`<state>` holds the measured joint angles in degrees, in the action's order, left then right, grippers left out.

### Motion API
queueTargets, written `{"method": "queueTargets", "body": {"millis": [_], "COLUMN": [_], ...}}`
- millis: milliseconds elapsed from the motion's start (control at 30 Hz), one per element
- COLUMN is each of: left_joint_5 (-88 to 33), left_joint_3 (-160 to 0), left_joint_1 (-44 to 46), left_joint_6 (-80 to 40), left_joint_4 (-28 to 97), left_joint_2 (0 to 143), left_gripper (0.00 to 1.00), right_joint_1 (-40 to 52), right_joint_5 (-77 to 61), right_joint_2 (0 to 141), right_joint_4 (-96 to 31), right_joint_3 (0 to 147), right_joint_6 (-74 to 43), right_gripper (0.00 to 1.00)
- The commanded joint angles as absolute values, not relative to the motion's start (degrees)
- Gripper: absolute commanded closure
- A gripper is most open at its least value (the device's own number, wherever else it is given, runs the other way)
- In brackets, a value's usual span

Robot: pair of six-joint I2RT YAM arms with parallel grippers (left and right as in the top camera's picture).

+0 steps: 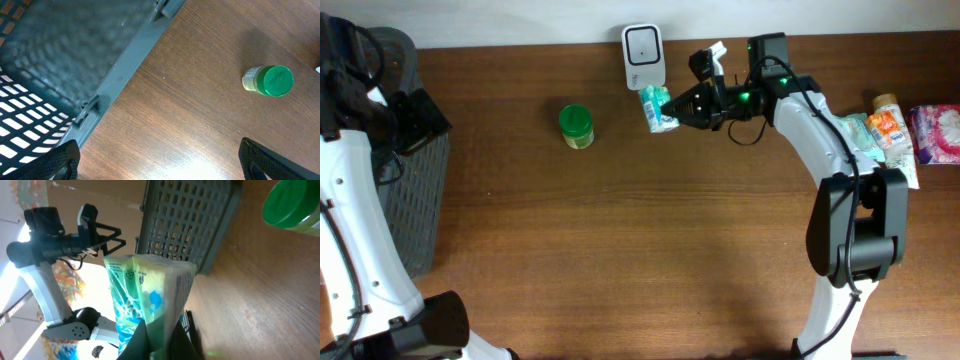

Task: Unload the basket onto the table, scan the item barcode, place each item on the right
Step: 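Raise the teal box and hold it in front of the scanner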

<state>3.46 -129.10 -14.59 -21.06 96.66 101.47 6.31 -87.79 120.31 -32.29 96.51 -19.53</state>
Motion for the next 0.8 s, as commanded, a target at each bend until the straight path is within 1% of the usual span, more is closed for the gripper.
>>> {"method": "queueTargets", "body": {"millis": [0, 167, 333, 567, 633, 667, 700, 767], "left_joint_5": [3.9, 3.9, 3.9, 3.9, 3.9, 3.9, 3.9, 3.9], "left_joint_3": [-129.0, -129.0, -129.0, -129.0, -129.0, -129.0, -129.0, -129.0], "left_joint_1": [-14.8, -14.8, -14.8, -14.8, -14.8, -14.8, -14.8, -14.8], "left_joint_6": [-21.8, -21.8, -21.8, -21.8, -21.8, -21.8, -21.8, -21.8], "left_joint_4": [96.7, 96.7, 96.7, 96.7, 96.7, 96.7, 96.7, 96.7], "left_joint_2": [100.3, 100.3, 100.3, 100.3, 100.3, 100.3, 100.3, 100.3], "left_gripper": [0.01, 0.01, 0.01, 0.01, 0.01, 0.01, 0.01, 0.01], "right_joint_1": [6.2, 5.5, 1.8, 2.3, 3.0, 3.7, 4.6, 6.9], "right_joint_5": [-88.9, -88.9, -88.9, -88.7, -84.5, -79.7, -72.9, -53.1], "right_joint_2": [118.9, 118.9, 118.9, 118.9, 118.9, 118.9, 118.9, 118.9], "right_joint_4": [-31.6, -29.9, -30.5, -30.6, -30.6, -30.6, -30.6, -30.3], "right_joint_3": [96.6, 96.7, 96.7, 96.6, 96.6, 96.6, 96.6, 96.6], "right_joint_6": [-19.8, -20.1, -20.1, -20.0, -20.0, -20.0, -20.0, -20.0], "right_gripper": [0.96, 0.96, 0.96, 0.96, 0.96, 0.96, 0.96, 0.96]}}
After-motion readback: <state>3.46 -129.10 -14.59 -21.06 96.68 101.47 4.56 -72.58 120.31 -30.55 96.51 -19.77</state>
